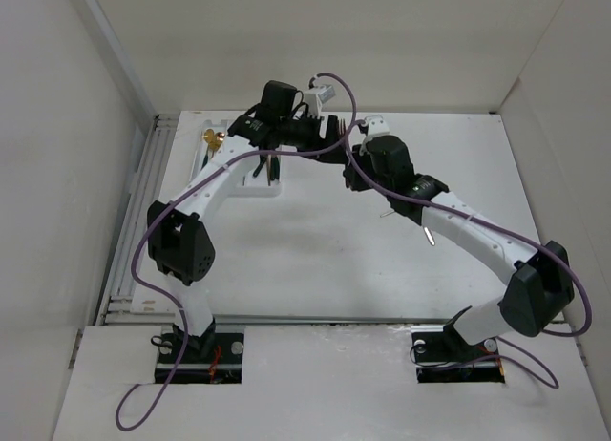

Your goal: Sort the eating utensils into containers

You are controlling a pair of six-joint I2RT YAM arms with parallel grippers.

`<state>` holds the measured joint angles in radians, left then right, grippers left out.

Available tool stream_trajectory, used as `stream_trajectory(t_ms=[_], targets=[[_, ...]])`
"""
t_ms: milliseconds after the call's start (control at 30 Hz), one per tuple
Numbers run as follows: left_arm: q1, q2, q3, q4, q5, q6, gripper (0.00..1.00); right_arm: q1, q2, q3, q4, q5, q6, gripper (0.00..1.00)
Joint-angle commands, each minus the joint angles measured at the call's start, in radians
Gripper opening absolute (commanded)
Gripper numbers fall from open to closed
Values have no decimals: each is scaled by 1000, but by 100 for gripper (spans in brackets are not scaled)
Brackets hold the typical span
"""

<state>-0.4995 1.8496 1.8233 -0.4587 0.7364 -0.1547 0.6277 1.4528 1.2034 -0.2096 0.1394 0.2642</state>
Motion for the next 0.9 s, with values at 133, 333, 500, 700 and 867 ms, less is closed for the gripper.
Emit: stream_trajectory(t_ms=[133, 333, 500, 700, 867], targets=[[4, -10, -19, 69, -14, -91, 53, 10, -51, 22, 96, -26, 58, 0], [4, -1, -19, 89, -25, -115, 46, 20, -51, 13, 114, -46, 92, 0], [4, -1, -39, 89, -35, -124, 28, 29, -63, 2, 139, -83, 101, 0], [4, -1, -39, 89, -75, -124, 0, 29, -63, 2, 139, -103, 101, 0], [4, -1, -39, 68, -127, -88, 0, 29, -54, 2, 139, -133, 101, 0]])
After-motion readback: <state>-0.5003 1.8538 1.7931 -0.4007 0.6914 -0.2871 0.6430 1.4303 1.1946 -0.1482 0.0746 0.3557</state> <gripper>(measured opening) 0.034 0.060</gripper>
